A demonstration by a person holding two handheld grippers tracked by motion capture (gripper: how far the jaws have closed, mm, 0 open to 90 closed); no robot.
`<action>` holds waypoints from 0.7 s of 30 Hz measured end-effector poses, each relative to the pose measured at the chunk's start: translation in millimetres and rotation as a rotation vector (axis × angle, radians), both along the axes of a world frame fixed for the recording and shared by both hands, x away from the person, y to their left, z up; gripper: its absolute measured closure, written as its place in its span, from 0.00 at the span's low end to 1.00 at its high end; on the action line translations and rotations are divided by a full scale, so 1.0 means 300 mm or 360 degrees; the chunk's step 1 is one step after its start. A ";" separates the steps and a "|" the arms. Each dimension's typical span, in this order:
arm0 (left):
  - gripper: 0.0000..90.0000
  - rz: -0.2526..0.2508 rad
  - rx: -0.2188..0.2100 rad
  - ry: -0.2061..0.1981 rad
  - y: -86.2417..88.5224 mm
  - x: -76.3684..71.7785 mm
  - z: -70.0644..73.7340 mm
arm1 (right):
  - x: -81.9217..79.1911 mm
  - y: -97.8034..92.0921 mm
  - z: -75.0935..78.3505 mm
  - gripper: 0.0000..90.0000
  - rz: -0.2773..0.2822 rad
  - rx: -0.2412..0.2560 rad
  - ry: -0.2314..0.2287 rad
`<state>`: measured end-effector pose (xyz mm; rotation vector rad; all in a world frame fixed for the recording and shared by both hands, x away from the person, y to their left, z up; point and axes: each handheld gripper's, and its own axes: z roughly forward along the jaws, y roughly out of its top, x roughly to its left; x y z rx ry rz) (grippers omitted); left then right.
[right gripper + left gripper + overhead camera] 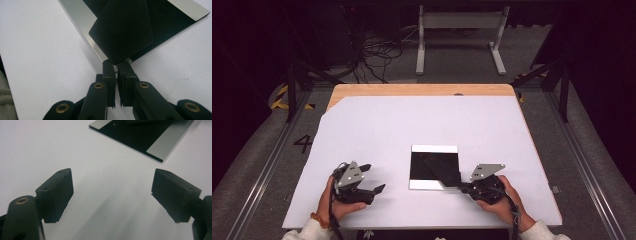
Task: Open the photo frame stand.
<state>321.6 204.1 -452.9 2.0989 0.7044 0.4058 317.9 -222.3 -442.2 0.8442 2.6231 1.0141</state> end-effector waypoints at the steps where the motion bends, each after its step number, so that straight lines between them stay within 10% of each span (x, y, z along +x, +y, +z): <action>1: 0.21 0.0000 0.0000 0.0000 0.000 0.000 0.000 | 0.000 -0.002 0.002 0.95 0.0002 0.0008 0.0005; 6: 0.22 0.0047 -0.0050 0.0052 0.021 0.002 -0.011 | 0.001 -0.004 0.004 0.94 0.0016 0.0014 -0.0008; 21: 0.22 -0.0023 0.0088 0.0086 -0.036 -0.002 -0.034 | 0.004 -0.009 0.012 0.92 0.0023 0.0073 -0.0034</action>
